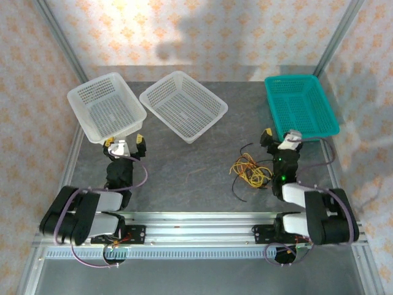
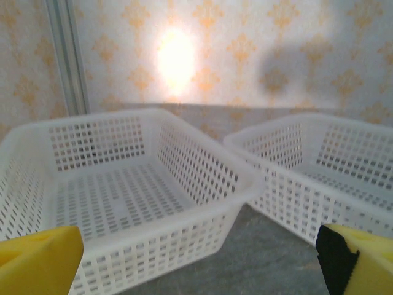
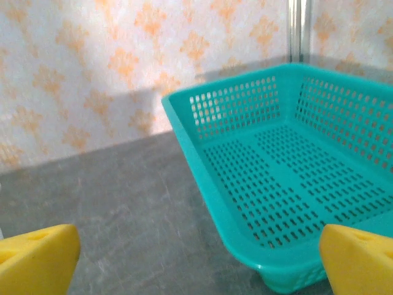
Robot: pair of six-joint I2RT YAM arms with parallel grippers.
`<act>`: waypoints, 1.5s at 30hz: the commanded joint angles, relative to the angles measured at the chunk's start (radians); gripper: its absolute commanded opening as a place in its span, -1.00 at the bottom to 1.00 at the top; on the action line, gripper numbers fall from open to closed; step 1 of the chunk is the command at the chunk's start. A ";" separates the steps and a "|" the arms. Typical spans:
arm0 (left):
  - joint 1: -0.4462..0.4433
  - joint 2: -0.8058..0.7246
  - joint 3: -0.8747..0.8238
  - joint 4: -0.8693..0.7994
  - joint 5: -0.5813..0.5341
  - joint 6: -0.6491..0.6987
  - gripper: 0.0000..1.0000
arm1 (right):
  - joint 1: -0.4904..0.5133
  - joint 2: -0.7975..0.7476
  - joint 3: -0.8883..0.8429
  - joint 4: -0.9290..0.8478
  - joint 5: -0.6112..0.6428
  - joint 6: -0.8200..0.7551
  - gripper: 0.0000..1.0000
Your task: Untangle the cables
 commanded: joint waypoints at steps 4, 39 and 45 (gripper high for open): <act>-0.031 -0.229 0.072 -0.375 -0.093 -0.042 0.99 | 0.004 -0.226 0.092 -0.270 -0.061 0.091 1.00; -0.004 0.098 0.845 -1.417 0.071 -0.566 0.99 | 0.264 -0.055 0.582 -1.081 -0.294 0.391 0.83; 0.060 0.262 1.000 -1.457 0.132 -0.557 0.99 | 0.432 -0.035 0.573 -0.991 -0.181 0.439 0.77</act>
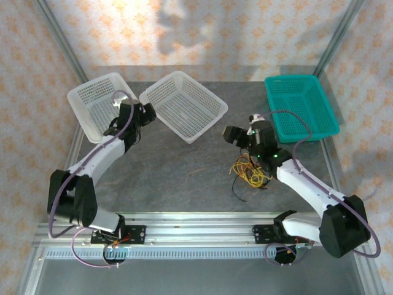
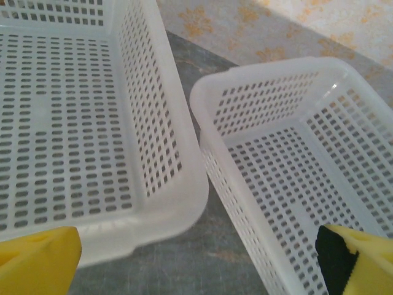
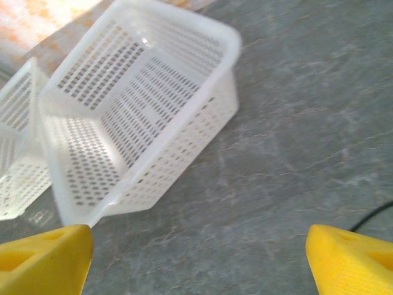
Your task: Untangle the cables
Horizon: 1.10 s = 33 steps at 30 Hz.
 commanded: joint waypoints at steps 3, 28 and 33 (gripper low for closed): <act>0.063 0.123 0.126 -0.080 0.068 0.030 0.99 | 0.124 0.063 0.038 0.106 0.118 0.032 0.76; 0.110 0.803 1.009 -0.608 -0.002 0.154 0.99 | 0.279 0.266 0.198 0.218 0.309 0.035 0.64; 0.109 0.902 1.139 -0.685 0.094 0.216 0.99 | 0.278 0.252 0.189 0.208 0.346 0.029 0.64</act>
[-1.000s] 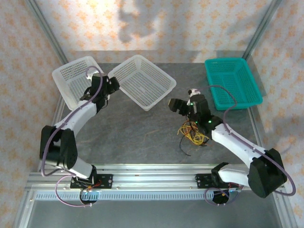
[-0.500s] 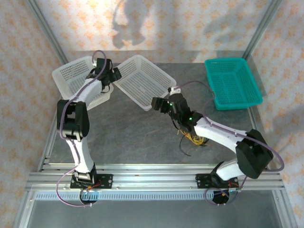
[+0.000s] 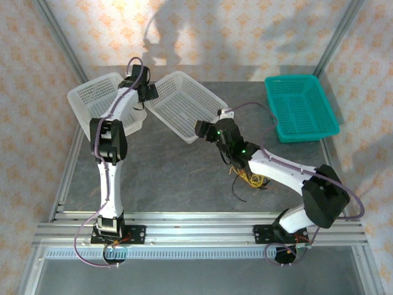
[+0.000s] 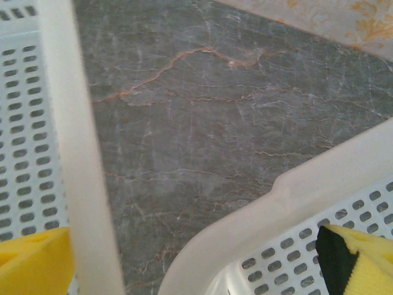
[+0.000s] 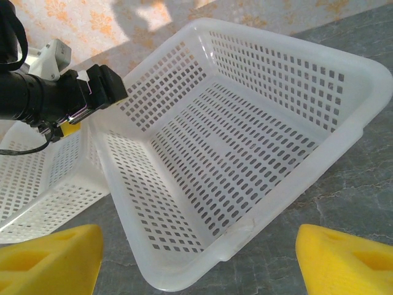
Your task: Untangle the cables
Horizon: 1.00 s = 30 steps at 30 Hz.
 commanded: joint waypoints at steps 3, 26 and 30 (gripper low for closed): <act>0.005 0.068 0.090 -0.145 0.077 0.079 0.99 | 0.005 -0.030 0.004 -0.021 0.096 0.013 0.64; -0.160 -0.081 -0.073 -0.106 0.338 0.279 0.99 | -0.036 -0.040 -0.004 -0.159 0.241 0.159 0.61; -0.204 -0.101 -0.101 -0.111 0.363 0.293 0.99 | -0.087 -0.079 -0.026 -0.181 0.234 0.155 0.61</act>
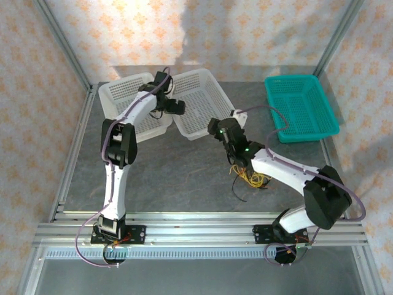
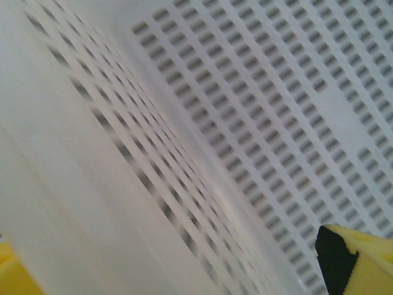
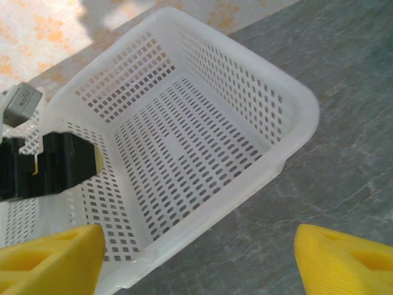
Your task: Untangle the cables
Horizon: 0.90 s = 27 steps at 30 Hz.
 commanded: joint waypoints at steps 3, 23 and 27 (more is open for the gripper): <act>-0.045 -0.076 -0.057 -0.006 0.091 0.044 0.99 | -0.076 -0.095 -0.039 -0.059 0.049 -0.005 0.62; -0.092 -0.156 -0.080 0.095 -0.365 -0.198 0.99 | -0.332 -0.162 0.027 -0.190 -0.113 -0.186 0.63; -0.085 -0.065 0.059 0.057 -0.404 -0.248 0.98 | -0.327 -0.168 0.031 -0.111 -0.335 -0.283 0.64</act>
